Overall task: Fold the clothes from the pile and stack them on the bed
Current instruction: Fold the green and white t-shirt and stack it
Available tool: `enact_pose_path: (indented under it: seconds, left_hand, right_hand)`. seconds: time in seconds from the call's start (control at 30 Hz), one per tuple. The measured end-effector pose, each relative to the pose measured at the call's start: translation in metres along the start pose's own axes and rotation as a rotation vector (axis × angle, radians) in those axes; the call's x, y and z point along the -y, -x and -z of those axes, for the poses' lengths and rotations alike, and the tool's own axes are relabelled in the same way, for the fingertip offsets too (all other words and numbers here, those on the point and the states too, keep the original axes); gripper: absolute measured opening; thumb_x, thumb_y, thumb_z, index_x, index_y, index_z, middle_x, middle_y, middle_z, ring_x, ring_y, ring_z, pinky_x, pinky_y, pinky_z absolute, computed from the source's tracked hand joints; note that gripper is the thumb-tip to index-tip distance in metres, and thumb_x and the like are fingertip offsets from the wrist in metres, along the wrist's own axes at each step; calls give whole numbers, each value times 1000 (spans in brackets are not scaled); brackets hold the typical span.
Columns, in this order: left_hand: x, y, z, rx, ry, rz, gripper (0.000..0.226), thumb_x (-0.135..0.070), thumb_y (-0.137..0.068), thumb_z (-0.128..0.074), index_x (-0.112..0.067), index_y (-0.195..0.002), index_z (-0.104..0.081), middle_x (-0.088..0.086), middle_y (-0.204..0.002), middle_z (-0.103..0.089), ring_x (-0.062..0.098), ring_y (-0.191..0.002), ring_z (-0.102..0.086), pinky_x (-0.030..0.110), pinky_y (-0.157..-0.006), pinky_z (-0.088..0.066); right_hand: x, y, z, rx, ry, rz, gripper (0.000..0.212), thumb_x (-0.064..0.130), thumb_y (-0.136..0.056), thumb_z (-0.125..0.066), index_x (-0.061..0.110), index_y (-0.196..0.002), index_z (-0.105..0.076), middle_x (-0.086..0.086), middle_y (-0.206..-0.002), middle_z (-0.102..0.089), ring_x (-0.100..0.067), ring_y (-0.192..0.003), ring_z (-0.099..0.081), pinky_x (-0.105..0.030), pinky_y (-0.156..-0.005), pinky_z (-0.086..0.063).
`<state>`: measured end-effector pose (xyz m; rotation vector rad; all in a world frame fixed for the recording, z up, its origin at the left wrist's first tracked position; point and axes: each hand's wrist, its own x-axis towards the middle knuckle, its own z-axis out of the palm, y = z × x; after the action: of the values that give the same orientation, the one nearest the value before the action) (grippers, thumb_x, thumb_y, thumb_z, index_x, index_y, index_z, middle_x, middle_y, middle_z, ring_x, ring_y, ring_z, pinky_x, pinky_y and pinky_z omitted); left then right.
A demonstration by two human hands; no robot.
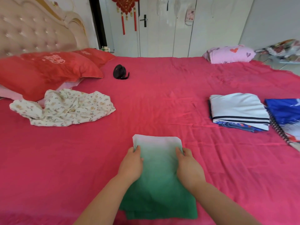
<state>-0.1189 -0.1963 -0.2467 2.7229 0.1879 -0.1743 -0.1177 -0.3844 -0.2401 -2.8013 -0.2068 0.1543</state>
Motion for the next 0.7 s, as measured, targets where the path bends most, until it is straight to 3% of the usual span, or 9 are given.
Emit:
enact_pose_path:
  seconds: [0.23,0.53,0.7]
  left_hand:
    - [-99,-19,12,-77,41,-156,54,-18,-97,-39,-7,-146,-19,13,-144,-29,27,-130,-37,32,-102,-35]
    - [-250,-84,-3,-152,116,-345,55,-17,-97,-41,-5,-146,-20,14,-143,-29,27,-129,-37,29,-100,-33]
    - [-307,-134,-14,-172,162,-373,55,-17,-96,-42,-5,-145,-22,14,-144,-29,27,-129,-38,30,-101,-32]
  right_hand:
    - [-69,-2,67,-149,68,-53,69,4,-83,-37,22,-146,-18,-2,-147,-20,-27,-104,-59,-35,-76,-46]
    - [-194,-43,151,-318,130,-147,69,3,-80,-39,22,-144,-21,-5,-146,-22,-29,-95,-62,-33,-66,-44]
    - [-244,-86,180,-358,172,-178,69,2,-82,-38,22,-145,-19,-4,-146,-21,-29,-98,-62,-35,-71,-47]
